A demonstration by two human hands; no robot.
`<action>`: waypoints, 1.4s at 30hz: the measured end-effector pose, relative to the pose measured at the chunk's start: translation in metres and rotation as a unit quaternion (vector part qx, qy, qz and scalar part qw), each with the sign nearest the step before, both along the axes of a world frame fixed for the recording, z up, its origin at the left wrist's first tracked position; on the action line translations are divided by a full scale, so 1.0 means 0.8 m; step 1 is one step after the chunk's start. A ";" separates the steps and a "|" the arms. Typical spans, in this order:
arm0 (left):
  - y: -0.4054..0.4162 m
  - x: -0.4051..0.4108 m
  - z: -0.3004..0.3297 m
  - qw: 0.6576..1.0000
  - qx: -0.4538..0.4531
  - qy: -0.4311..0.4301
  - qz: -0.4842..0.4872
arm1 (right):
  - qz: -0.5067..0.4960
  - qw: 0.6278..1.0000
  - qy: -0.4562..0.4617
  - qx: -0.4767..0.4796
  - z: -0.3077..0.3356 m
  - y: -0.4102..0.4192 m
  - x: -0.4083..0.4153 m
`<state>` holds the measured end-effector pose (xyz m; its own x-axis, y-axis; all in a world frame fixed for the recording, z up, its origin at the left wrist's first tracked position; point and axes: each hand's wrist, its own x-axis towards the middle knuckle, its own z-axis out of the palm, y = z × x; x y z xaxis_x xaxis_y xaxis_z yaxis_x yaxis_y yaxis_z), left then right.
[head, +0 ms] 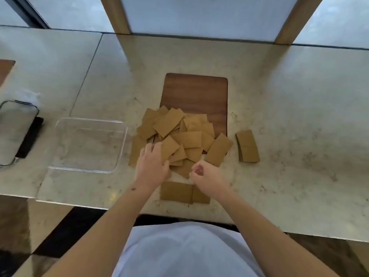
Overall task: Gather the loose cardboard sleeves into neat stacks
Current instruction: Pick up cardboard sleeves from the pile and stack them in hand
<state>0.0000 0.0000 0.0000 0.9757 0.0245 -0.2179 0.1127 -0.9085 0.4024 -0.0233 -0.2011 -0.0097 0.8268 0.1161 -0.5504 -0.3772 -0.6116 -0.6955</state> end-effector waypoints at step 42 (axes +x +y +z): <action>0.053 -0.005 0.039 0.536 -0.696 0.472 0.074 | -0.138 0.948 0.121 0.260 0.066 0.047 0.038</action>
